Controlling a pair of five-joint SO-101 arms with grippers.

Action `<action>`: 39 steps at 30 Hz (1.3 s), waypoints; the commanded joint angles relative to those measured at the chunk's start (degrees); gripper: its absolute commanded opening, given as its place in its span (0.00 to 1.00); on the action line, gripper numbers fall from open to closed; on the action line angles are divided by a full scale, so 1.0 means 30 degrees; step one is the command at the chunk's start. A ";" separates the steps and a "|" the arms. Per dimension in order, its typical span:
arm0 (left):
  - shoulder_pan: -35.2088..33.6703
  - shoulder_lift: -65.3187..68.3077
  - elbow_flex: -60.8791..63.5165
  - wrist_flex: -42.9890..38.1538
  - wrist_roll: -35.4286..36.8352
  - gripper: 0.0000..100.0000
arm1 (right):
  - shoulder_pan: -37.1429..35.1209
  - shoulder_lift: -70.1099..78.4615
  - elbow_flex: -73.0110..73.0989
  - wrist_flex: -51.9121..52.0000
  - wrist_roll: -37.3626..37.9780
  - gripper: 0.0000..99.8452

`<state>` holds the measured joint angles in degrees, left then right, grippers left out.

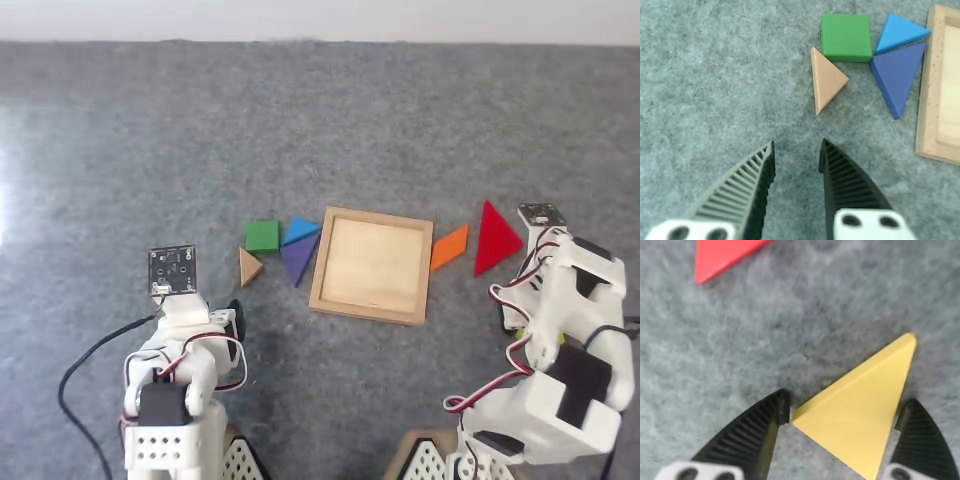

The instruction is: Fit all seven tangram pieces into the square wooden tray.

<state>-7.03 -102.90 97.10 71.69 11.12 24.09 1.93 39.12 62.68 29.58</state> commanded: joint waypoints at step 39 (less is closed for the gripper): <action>-0.0147 -0.0264 -0.0220 0.0088 0.0205 0.14 | -0.1626 -0.3473 -0.1934 0.4410 -0.3399 0.17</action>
<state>-7.03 -102.90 97.10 71.69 11.12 23.12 -2.55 36.66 72.53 22.29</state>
